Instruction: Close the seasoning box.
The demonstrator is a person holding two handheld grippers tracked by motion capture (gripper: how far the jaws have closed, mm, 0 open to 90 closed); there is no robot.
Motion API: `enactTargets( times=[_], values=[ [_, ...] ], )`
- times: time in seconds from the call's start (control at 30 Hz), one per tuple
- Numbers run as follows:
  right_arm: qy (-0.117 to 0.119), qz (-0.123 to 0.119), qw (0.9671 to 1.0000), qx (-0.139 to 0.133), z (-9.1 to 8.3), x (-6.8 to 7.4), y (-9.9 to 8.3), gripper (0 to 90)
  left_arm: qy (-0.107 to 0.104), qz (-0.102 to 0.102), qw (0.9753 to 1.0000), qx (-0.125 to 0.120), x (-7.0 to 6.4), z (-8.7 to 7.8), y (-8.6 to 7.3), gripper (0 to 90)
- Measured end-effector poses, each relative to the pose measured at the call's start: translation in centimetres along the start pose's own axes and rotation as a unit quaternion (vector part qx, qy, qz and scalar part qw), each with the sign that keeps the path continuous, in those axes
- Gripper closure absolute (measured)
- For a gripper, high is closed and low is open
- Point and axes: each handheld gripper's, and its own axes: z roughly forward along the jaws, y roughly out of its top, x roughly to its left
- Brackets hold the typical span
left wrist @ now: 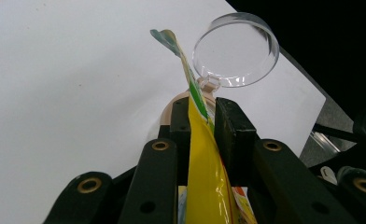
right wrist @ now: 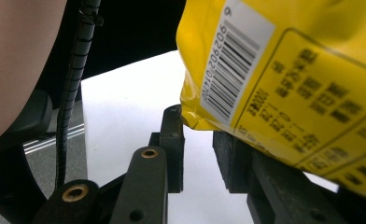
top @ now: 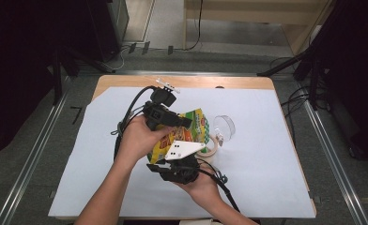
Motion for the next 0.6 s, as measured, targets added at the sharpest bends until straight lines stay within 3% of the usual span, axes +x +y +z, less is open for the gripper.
enactTargets(
  times=[0.6],
  values=[
    [-0.003, -0.007, 1.0, 0.002, -0.03, 0.07, -0.09, 75.0, -0.002, -0.002, 1.0, 0.0, 0.08, 0.07, -0.01, 78.1]
  ],
)
